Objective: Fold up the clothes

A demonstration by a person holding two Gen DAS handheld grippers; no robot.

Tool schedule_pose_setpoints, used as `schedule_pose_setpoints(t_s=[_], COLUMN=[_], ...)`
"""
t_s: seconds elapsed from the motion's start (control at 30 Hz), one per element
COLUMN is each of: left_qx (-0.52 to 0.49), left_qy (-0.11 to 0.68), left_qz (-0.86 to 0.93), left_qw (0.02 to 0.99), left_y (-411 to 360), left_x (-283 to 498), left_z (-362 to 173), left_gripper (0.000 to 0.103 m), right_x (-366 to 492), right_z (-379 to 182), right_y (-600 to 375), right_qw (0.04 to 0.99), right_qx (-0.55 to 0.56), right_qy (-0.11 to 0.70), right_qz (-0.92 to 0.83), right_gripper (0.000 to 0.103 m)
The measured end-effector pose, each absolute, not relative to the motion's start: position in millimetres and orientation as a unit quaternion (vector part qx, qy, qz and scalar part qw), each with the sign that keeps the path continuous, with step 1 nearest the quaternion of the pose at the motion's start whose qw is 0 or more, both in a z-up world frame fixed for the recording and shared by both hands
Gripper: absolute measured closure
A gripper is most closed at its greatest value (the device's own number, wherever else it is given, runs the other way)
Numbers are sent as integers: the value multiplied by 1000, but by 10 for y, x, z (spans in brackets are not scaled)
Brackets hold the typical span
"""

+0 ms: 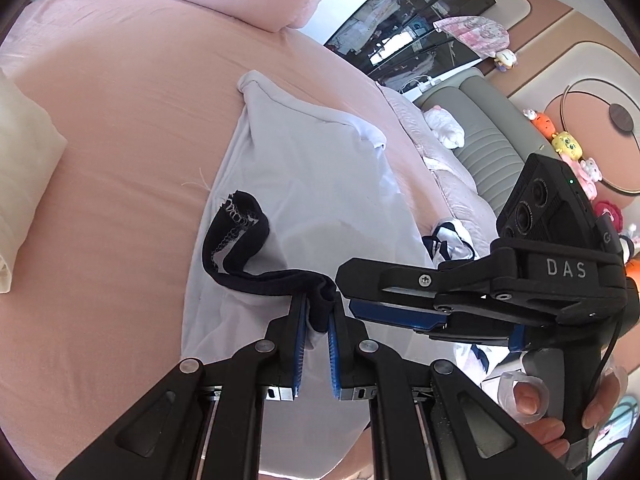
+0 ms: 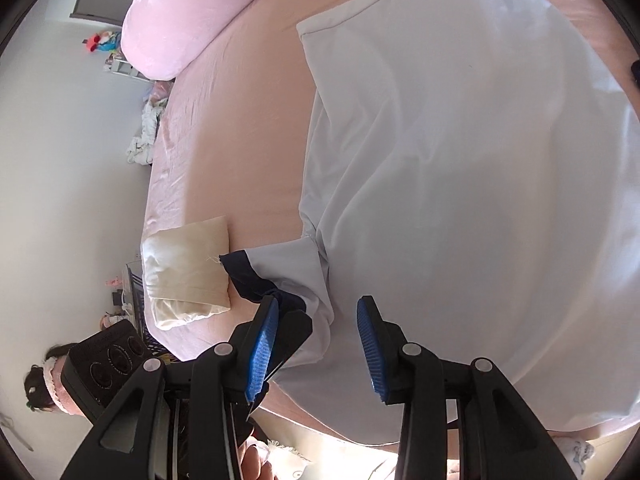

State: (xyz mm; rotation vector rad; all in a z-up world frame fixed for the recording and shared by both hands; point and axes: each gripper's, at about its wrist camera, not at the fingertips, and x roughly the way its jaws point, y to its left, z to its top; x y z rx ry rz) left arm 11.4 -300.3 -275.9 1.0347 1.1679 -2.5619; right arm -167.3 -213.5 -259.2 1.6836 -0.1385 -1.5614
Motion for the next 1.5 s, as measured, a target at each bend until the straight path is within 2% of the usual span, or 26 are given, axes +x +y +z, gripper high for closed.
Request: schedule_pose_setpoints(t_s=[0.27, 0.67, 1.17, 1.23, 1.27, 1.3, 1.5], left_qx=[364, 370, 374, 376, 377, 378, 377], left_qy=[356, 360, 371, 369, 367, 366, 378], left_qz=[-860, -855, -849, -849, -849, -849, -845], left_qw=[49, 47, 46, 46, 46, 46, 43], left_y=[-2820, -2714, -2638, -2625, -2618, -2612, -2603], left_x=[-4, 32, 70, 72, 72, 73, 90], left_z=[-2737, -2791, -2804, -2800, -2798, -2796, -2821], left_gripper=[96, 96, 96, 96, 96, 96, 96], right_x=[-1619, -1369, -1418, -1475, -1510, -1545, -1665], right_z=[-2368, -2280, -2571, -2607, -2624, -2641, -2675], right_y=[-2087, -2383, -2653, -2589, -2554, -2520, -2383], right_qw=[439, 481, 441, 438, 436, 434, 430], right_qx=[631, 586, 606, 613, 617, 621, 624], right_qy=[21, 143, 142, 123, 112, 101, 79], right_qz=[-639, -637, -646, -647, -646, -645, -647], right_gripper=[63, 63, 63, 72, 84, 88, 92])
